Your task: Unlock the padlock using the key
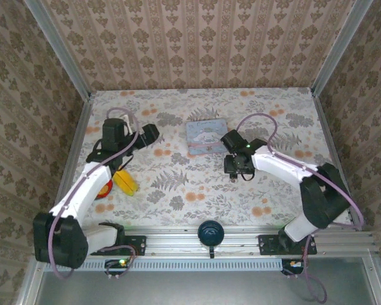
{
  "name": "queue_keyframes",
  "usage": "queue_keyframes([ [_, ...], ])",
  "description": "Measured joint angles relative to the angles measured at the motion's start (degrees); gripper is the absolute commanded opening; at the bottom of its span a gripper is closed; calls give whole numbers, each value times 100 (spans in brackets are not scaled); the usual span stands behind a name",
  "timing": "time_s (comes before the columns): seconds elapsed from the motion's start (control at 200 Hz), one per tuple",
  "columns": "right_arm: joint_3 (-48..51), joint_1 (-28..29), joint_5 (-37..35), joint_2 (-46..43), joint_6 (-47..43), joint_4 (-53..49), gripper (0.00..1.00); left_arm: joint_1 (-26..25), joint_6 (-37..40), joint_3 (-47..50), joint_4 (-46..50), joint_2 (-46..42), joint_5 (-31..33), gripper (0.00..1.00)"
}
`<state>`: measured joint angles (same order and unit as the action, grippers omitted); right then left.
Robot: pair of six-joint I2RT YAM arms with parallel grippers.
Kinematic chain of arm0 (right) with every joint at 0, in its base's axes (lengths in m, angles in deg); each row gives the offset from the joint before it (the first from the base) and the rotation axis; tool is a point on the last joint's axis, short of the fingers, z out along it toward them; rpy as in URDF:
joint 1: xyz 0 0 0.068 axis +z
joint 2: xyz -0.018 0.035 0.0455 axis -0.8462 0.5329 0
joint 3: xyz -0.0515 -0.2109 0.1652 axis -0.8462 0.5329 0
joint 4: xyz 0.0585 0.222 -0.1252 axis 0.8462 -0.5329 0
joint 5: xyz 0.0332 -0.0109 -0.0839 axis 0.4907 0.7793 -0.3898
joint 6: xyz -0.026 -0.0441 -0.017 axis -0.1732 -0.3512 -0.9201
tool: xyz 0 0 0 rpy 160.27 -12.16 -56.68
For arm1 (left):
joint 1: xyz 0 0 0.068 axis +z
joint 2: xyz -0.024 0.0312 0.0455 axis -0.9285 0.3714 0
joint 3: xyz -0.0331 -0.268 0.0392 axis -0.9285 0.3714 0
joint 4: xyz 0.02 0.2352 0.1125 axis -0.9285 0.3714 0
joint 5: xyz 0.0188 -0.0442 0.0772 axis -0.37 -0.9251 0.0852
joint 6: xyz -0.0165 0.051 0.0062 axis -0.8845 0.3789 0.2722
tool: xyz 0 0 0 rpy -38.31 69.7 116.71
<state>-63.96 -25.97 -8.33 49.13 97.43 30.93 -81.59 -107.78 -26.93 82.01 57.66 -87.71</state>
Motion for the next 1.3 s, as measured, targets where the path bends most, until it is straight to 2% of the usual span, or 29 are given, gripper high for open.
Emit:
queue_keyframes([
  [0.225,214,-24,-455,-1429,15,-190,65,557,240,378,442,-1182,400,100],
  [0.345,481,-81,-717,-2197,-9,-227,72,688,448,597,603,-1875,691,100],
  [0.38,573,-94,-791,-2406,-22,-225,84,710,520,671,627,-2081,776,100],
  [0.41,669,-109,-874,-2603,-48,-227,98,713,588,745,636,-2256,852,100],
  [0.42,704,-114,-903,-2680,-2,-229,100,713,612,769,645,-2319,876,100],
  [0.61,1392,-234,-1309,-3908,-168,-155,100,717,1045,1305,608,-3152,1152,100],
  [0.805,2096,-396,-1539,-4999,-332,177,100,717,1556,1991,118,-3501,1119,100],
  [1.045,2870,-446,-2090,-5643,-531,966,100,717,2070,2732,-789,-3333,1211,100],
  [1.3,3504,-470,-2472,-5606,-1255,2083,100,697,2481,2992,-1779,-2557,1231,100],
])
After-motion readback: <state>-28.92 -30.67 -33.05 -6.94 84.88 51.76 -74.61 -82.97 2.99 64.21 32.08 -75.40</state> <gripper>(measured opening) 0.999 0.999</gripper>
